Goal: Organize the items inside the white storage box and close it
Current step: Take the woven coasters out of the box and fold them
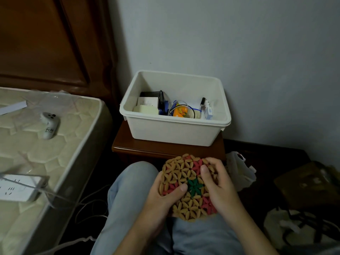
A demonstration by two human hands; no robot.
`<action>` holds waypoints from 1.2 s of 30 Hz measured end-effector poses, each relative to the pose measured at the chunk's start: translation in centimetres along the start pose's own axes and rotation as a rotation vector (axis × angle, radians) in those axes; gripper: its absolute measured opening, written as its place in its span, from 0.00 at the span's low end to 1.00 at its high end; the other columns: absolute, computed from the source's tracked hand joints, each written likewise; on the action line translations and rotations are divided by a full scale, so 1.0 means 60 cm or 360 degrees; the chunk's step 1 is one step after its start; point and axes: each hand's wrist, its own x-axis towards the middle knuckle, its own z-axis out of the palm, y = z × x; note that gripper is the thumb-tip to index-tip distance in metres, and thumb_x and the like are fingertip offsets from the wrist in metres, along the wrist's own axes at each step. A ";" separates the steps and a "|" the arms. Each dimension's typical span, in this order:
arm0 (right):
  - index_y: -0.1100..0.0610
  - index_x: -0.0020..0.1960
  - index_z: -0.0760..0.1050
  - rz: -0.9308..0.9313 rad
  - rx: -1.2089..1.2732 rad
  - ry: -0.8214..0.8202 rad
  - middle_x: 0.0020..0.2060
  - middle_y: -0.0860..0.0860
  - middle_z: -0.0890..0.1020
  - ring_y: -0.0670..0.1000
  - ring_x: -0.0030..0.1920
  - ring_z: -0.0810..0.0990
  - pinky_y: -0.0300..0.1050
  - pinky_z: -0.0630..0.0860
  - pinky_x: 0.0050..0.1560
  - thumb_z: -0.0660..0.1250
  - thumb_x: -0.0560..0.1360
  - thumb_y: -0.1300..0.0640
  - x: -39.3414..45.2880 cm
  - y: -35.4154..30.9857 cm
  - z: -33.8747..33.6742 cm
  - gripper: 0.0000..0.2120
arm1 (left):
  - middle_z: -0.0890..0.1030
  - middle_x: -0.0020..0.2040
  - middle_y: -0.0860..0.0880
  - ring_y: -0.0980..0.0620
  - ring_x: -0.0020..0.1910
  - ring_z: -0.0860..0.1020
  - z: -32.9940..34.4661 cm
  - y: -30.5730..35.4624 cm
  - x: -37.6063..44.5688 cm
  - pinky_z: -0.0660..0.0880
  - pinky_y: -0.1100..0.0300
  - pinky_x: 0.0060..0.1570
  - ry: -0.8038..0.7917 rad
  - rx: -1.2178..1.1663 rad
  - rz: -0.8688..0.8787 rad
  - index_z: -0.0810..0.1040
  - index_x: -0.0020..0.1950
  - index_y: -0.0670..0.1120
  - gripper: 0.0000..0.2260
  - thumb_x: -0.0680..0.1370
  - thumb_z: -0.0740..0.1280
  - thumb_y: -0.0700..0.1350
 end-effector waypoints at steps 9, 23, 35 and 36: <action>0.46 0.62 0.83 0.0152 0.0513 0.0117 0.57 0.50 0.87 0.52 0.59 0.86 0.51 0.84 0.57 0.75 0.68 0.28 0.001 -0.016 -0.029 0.30 | 0.82 0.67 0.49 0.49 0.67 0.80 0.033 0.052 0.026 0.79 0.59 0.61 -0.0290 0.0408 0.0338 0.77 0.71 0.57 0.23 0.79 0.75 0.39; 0.43 0.58 0.84 0.0041 0.0256 0.0289 0.52 0.44 0.88 0.44 0.55 0.86 0.50 0.83 0.57 0.71 0.65 0.23 -0.002 -0.045 -0.057 0.30 | 0.78 0.68 0.50 0.46 0.70 0.76 0.052 0.037 0.053 0.76 0.41 0.67 -0.0237 0.0989 0.0645 0.75 0.73 0.51 0.26 0.77 0.77 0.39; 0.45 0.57 0.85 0.0178 0.0610 0.0369 0.54 0.48 0.88 0.50 0.57 0.86 0.53 0.81 0.58 0.66 0.74 0.36 0.006 -0.033 -0.038 0.19 | 0.83 0.61 0.47 0.46 0.64 0.81 0.065 0.022 0.044 0.80 0.40 0.63 -0.0113 0.0688 0.0559 0.76 0.67 0.49 0.19 0.78 0.76 0.42; 0.45 0.58 0.85 0.0197 0.0665 0.0366 0.54 0.48 0.88 0.50 0.57 0.86 0.52 0.81 0.57 0.67 0.74 0.38 0.006 -0.037 -0.036 0.18 | 0.83 0.62 0.47 0.45 0.65 0.81 0.065 0.022 0.044 0.79 0.39 0.64 -0.0129 0.0670 0.0563 0.75 0.68 0.49 0.19 0.79 0.75 0.42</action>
